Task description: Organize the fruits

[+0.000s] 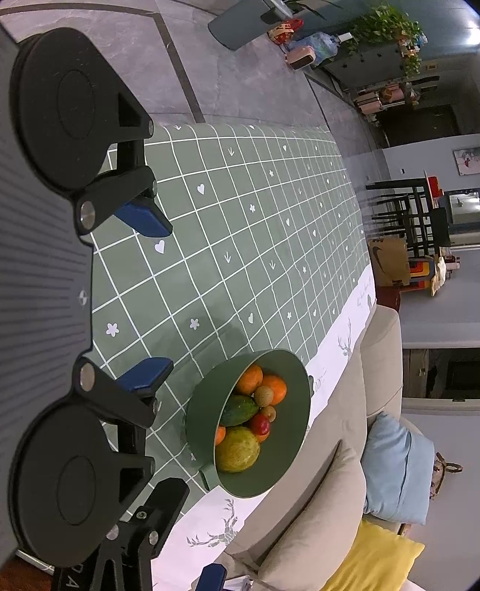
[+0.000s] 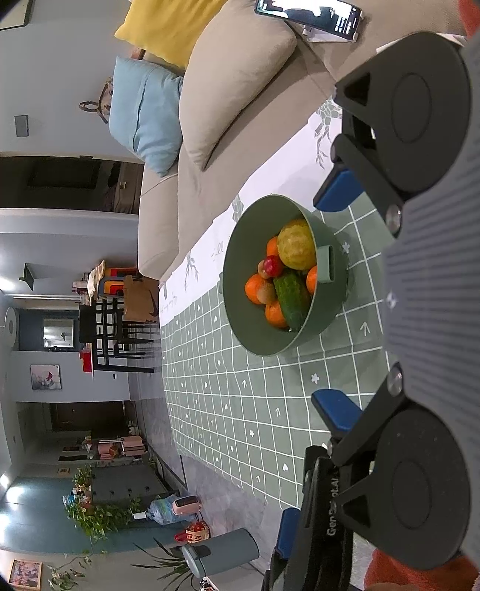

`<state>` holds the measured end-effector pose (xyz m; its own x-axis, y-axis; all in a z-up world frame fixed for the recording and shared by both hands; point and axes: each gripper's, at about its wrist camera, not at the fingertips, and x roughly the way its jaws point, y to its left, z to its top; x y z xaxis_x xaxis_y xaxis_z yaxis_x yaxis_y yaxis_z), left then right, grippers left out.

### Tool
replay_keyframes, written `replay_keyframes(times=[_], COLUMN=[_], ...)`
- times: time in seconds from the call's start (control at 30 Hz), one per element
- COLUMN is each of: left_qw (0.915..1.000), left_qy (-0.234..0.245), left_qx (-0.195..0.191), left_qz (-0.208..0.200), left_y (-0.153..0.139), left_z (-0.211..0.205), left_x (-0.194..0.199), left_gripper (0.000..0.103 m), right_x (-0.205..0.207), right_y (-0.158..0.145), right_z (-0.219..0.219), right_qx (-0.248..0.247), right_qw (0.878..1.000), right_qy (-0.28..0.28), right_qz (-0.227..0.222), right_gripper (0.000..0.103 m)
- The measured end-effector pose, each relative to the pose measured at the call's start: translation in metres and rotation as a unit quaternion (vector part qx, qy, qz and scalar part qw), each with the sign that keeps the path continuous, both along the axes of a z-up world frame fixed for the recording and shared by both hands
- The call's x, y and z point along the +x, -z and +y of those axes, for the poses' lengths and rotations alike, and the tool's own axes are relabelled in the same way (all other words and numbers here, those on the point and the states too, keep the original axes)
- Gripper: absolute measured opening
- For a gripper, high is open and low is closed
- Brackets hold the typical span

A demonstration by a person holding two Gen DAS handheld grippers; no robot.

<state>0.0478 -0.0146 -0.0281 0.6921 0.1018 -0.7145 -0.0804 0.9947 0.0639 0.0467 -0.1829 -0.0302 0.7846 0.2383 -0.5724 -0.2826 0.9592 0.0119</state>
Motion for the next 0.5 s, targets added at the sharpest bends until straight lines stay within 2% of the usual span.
replay_keyframes(times=[0.5], left_qw=[1.0000], left_qy=[-0.001], left_qx=[0.001], left_qz=[-0.002], left_y=[-0.0004], left_z=[-0.0009], left_x=[-0.0011], left_gripper=[0.087], right_x=[-0.0012], right_y=[0.0008], right_z=[0.0016], right_qx=[-0.005], right_qw=[1.000], right_qy=[-0.005], right_qz=[-0.002], right_gripper=[0.098])
